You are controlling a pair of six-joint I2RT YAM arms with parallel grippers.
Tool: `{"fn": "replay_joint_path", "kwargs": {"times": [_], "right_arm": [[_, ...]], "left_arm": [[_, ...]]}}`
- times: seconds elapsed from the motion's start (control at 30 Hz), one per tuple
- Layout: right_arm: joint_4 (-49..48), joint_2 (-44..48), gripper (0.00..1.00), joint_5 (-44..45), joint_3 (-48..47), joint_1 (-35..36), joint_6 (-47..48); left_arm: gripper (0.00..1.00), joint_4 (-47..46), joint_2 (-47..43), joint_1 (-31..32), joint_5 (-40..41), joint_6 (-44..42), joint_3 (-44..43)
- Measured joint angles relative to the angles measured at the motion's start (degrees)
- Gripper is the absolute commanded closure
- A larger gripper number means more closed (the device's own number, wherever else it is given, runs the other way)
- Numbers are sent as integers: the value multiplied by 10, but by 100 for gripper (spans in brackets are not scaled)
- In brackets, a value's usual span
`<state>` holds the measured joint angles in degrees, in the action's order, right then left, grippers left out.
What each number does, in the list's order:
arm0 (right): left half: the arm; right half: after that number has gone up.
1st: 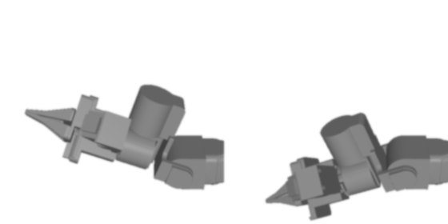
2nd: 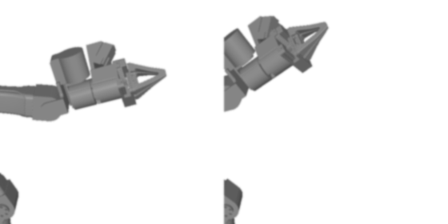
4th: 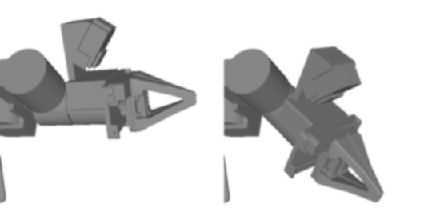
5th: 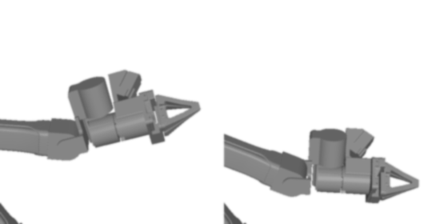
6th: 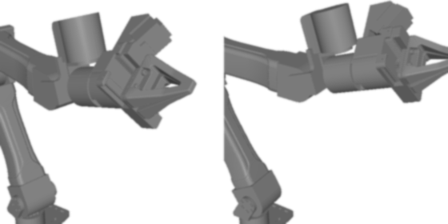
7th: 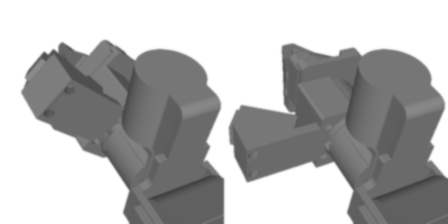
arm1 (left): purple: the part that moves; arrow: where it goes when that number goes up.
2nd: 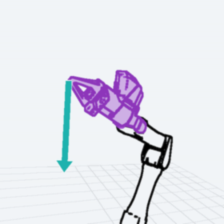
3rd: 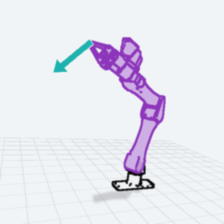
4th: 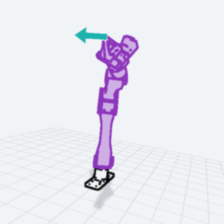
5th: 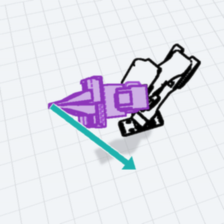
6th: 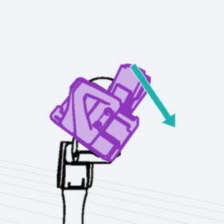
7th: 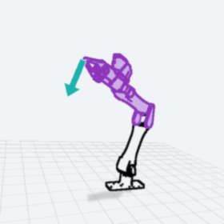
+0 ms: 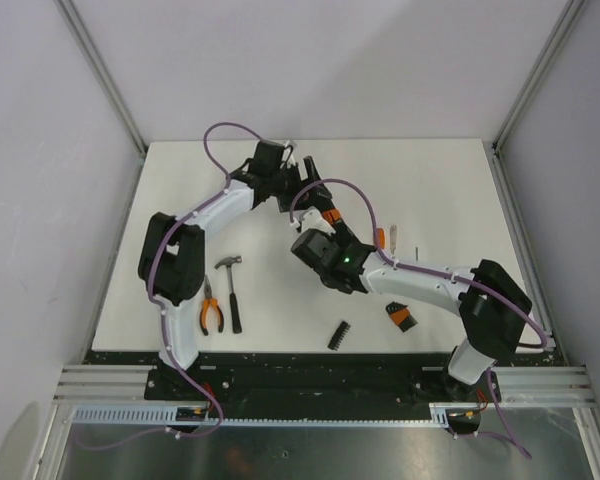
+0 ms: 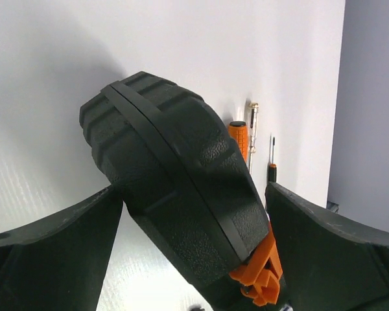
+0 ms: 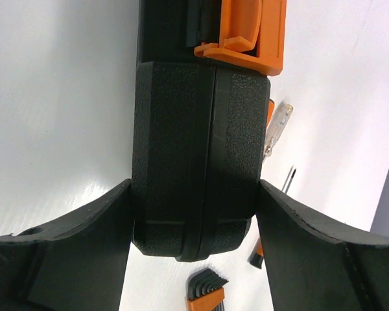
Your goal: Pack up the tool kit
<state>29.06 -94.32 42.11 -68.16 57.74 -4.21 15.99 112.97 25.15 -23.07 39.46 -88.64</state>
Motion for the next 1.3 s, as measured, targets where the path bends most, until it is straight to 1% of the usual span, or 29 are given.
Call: {"fn": "replay_joint_path", "kwargs": {"times": [0.03, 0.1, 0.23, 0.3, 0.37, 0.4, 0.43, 0.47, 0.5, 0.53, 0.6, 0.67, 0.73, 0.8, 0.9, 0.97, 1.03, 1.1, 1.2, 1.23, 1.3], "right_arm": [[-2, -2, 97, 6, 0, 3, 2], [-6, -6, 97, 15, 0, 8, 6], [-15, -16, 98, 36, 0, 20, 17], [-19, -19, 97, 43, 0, 24, 20], [-22, -20, 93, 45, 0, 26, 21], [-23, -20, 89, 45, 0, 26, 21], [-23, -20, 82, 45, 0, 26, 21], [-24, -20, 72, 43, 0, 26, 21], [-24, -19, 61, 40, 0, 25, 21], [-24, -17, 49, 37, 1, 24, 21], [-24, -8, 30, 15, 4, 16, 23], [-24, 11, 18, -30, 9, -1, 23], [-25, 34, 10, -90, 14, -21, 17], [-26, 62, 6, -150, 19, -43, 12], [-37, 113, 4, -229, 20, -82, 0], [-51, 151, 5, -271, 20, -114, -12], [-68, 183, 9, -306, 20, -150, -30], [-92, 207, 15, -348, 20, -193, -53], [-114, 205, 22, -394, 16, -236, -80], [-118, 195, 22, -411, 12, -244, -89], [-125, 169, 20, -452, 9, -256, -109]], "left_arm": [[4, 15, 4, 0, 2, 0, -10], [10, 36, 12, 0, 5, 0, -26], [34, 63, 26, -3, 1, 0, -45], [49, 71, 26, -3, 0, 6, -48], [65, 72, 26, -4, 0, 20, -48], [73, 72, 27, -4, 0, 28, -48], [81, 72, 27, -5, 2, 34, -48], [90, 72, 28, -5, 2, 38, -48], [95, 72, 28, -5, 3, 39, -48], [97, 74, 28, -5, 4, 36, -49], [99, 77, 28, -6, 5, 32, -50], [100, 83, 28, -6, 10, 30, -53], [100, 87, 28, -5, 14, 28, -56], [100, 88, 28, -6, 12, 21, -56], [100, 89, 28, -6, 12, 17, -57], [100, 89, 28, -6, 12, 15, -57], [100, 89, 28, -6, 12, 14, -57], [100, 89, 28, -6, 12, 12, -57], [100, 89, 28, -6, 12, 10, -57], [100, 89, 28, -6, 12, 10, -57], [99, 90, 28, -6, 12, 10, -58]]}}
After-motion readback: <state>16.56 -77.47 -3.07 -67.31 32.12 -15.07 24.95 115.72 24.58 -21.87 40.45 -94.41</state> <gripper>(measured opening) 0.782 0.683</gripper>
